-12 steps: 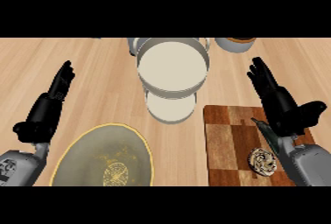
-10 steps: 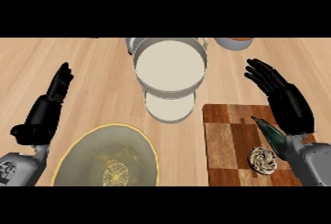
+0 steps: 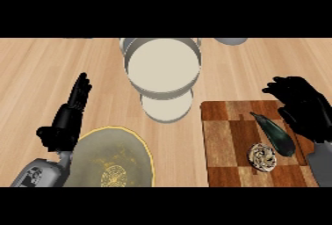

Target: Pick the cupcake from the cutting board and place it in the tiered basket

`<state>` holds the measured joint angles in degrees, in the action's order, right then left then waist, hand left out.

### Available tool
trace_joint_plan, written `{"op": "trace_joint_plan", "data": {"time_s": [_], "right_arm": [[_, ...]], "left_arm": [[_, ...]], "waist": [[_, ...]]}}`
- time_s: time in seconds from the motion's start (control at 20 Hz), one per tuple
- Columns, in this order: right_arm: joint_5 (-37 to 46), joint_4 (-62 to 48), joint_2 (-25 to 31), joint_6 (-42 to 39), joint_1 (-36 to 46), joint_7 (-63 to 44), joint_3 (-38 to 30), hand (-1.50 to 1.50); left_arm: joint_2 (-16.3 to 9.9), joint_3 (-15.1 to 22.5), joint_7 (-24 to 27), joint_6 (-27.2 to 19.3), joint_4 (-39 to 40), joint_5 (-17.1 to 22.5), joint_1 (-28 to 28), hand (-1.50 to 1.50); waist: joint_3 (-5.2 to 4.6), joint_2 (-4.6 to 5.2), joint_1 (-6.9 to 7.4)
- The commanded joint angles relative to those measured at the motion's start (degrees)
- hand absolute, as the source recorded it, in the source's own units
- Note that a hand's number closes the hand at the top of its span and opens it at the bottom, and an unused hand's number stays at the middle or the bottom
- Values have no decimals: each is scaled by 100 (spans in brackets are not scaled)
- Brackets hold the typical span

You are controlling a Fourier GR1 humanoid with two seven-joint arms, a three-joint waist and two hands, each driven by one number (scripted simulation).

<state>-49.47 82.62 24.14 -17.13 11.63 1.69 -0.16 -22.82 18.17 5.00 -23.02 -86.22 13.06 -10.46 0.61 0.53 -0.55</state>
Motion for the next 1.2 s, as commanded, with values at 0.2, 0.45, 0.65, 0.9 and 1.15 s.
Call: {"op": "trace_joint_plan", "data": {"time_s": [0.2,0.45,0.65,0.9,1.15], "right_arm": [[-2047,-890,1290,-3783,-490,-331,-821,-150],[-776,-1074,2451,-5025,-489,-7,-1674,-150],[532,-211,2971,-5066,-8,-46,-2091,-150],[1803,1287,3231,-4945,130,2,-2555,-150],[3170,2659,2665,-4702,-166,61,-2496,-150]], "left_arm": [[417,171,-98,-334,115,-142,60,0],[277,130,-292,-268,-14,-133,64,0],[282,128,-286,-212,-17,-119,1,0],[407,202,-369,-384,13,-226,46,0],[393,256,-523,-393,-158,-345,-40,0]], "waist": [[-31,-18,-40],[-33,-65,-76],[-35,-86,-44],[-35,-124,-143],[-39,-79,-13]]}}
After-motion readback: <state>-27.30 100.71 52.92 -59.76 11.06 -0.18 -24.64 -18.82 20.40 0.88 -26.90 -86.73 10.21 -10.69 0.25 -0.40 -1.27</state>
